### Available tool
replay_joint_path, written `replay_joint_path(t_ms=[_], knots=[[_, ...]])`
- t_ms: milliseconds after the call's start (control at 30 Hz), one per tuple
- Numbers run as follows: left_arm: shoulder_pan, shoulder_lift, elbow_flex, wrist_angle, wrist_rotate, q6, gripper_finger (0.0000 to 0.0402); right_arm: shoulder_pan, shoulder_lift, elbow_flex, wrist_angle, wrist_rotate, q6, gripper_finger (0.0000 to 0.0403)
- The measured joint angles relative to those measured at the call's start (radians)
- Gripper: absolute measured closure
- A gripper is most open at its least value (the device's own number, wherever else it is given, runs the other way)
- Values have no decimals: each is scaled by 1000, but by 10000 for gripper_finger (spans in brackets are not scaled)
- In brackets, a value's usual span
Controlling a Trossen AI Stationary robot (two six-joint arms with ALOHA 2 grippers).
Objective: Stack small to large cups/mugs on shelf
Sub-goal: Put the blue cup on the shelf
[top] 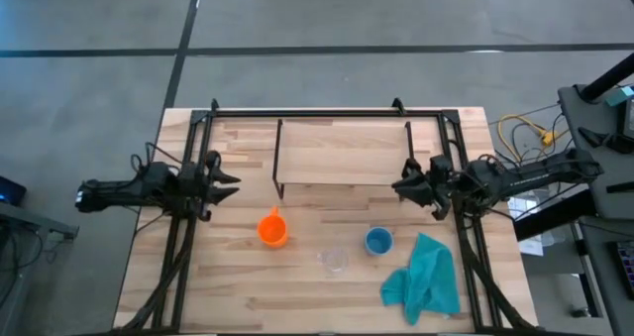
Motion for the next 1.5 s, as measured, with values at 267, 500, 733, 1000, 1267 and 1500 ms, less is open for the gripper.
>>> replay_joint_path(t_ms=[267,500,733,1000,1267,1500], knots=[[0,157,175,-151,120,20,304,0,159,315,-412,26,-136,323],[0,359,365,-342,228,21,304,0,356,639,-1023,-32,25,323],[0,516,573,-506,270,149,304,8,536,957,-1576,-84,36,323],[0,635,682,-554,270,282,304,13,732,1121,-1998,-142,47,323],[0,702,691,-481,274,259,304,13,889,1095,-2019,-255,-87,322],[0,694,763,-438,276,290,304,11,1002,1107,-2014,-264,-207,291]])
